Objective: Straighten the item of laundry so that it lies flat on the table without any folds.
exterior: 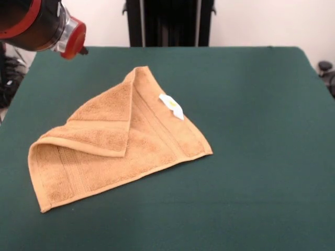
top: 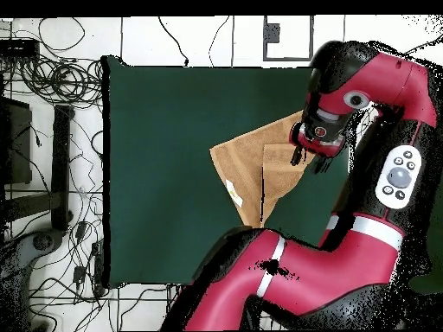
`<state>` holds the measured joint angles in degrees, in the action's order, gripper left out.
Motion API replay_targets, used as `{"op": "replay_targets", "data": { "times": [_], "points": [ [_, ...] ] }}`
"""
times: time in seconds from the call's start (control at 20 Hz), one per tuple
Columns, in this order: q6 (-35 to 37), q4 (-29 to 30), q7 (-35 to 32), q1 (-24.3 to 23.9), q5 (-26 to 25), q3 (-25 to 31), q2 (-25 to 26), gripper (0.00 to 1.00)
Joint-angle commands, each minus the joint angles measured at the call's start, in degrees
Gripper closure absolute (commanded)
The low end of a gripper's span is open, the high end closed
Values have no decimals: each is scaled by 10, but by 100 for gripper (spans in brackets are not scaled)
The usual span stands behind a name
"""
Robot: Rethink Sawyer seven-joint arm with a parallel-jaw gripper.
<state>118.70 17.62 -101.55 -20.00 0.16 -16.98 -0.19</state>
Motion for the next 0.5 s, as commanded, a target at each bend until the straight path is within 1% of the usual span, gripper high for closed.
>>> {"op": "replay_targets", "data": {
  "times": [0.05, 0.1, 0.15, 0.2, 0.25, 0.3, 0.35, 0.45, 0.5],
  "points": [
    [-87, 170, -18, 39, 20, 60, -55, 0],
    [-118, 183, -14, 42, 18, 63, -62, 0],
    [-207, 232, -11, 48, 13, 68, -87, 0],
    [-258, 257, -13, 52, 9, 72, -97, 0],
    [-357, 302, -19, 59, 2, 78, -117, 0],
    [-395, 320, -26, 63, 0, 80, -124, 0],
    [-457, 347, -43, 69, -5, 82, -133, 0],
    [-514, 383, -66, 79, -6, 80, -149, 0],
    [-531, 393, -71, 83, -6, 79, -152, 0]
  ]
}}
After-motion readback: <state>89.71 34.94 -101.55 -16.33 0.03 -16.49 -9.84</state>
